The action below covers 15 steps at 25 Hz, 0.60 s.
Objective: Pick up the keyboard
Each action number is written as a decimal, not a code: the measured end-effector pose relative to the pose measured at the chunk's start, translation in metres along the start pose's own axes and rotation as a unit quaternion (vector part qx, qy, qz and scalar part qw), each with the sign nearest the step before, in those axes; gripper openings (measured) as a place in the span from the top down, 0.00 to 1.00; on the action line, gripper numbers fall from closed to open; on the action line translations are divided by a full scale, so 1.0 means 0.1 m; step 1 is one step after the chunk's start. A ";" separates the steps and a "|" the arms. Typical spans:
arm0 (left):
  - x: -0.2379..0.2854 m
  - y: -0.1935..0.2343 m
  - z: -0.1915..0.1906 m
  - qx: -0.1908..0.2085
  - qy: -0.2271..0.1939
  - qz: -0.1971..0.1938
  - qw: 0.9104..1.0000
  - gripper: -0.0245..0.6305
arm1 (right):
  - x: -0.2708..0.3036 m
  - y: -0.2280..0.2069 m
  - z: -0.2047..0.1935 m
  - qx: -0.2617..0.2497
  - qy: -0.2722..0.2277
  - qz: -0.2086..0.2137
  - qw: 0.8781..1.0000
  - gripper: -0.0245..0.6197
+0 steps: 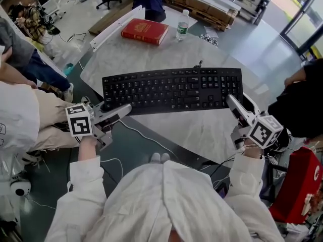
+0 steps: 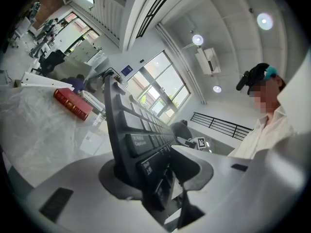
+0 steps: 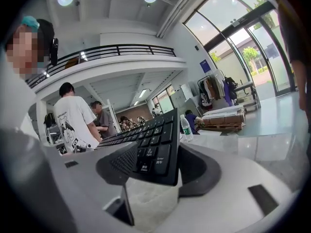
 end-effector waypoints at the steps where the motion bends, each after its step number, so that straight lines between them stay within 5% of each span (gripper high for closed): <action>1: 0.00 -0.05 -0.04 0.005 -0.002 -0.001 1.000 0.70 | -0.06 0.01 -0.01 -0.004 -0.005 0.001 1.000 0.54; 15: -0.03 -0.37 -0.18 0.055 -0.013 -0.013 0.998 0.70 | -0.49 0.11 -0.11 -0.019 -0.054 0.009 0.998 0.54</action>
Point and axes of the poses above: the fingertips, and each gripper's own axes: x forward along the fingers, y to its left, z out of its top, the point moved 8 cm from there along -x, backward along the fingers, and after that the axes turned 5 degrees about -y, right-handed, at the moved point
